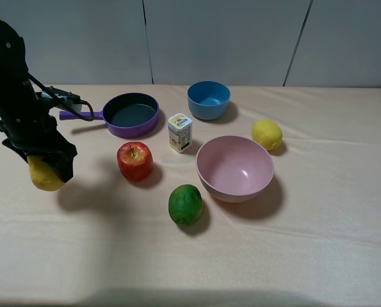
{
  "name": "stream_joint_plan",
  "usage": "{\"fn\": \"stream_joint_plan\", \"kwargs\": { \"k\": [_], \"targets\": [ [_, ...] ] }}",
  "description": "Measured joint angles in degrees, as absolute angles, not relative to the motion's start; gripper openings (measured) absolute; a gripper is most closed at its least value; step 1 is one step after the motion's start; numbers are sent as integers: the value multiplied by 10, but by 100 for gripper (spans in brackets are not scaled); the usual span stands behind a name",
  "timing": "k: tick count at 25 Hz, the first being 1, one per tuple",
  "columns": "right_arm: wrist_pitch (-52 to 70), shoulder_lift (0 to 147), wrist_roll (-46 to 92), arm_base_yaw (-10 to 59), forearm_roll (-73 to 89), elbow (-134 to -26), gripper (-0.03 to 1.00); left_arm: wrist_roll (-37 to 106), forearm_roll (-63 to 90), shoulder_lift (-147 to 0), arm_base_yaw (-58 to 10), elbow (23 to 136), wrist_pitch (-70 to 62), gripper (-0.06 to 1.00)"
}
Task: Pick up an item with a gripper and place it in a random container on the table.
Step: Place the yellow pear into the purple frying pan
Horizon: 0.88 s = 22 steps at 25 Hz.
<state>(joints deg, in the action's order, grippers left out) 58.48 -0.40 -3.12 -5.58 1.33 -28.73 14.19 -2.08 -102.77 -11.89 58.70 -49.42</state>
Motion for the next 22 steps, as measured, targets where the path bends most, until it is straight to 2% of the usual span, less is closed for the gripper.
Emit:
{"fn": "stream_joint_plan", "kwargs": {
  "k": [8, 22],
  "targets": [
    [584, -4, -31, -56, 13, -287, 69, 142, -21, -1024, -119, 671, -574, 72],
    [584, -4, -31, -56, 13, -287, 69, 142, 55, -1034, -119, 825, -595, 72]
  ]
}}
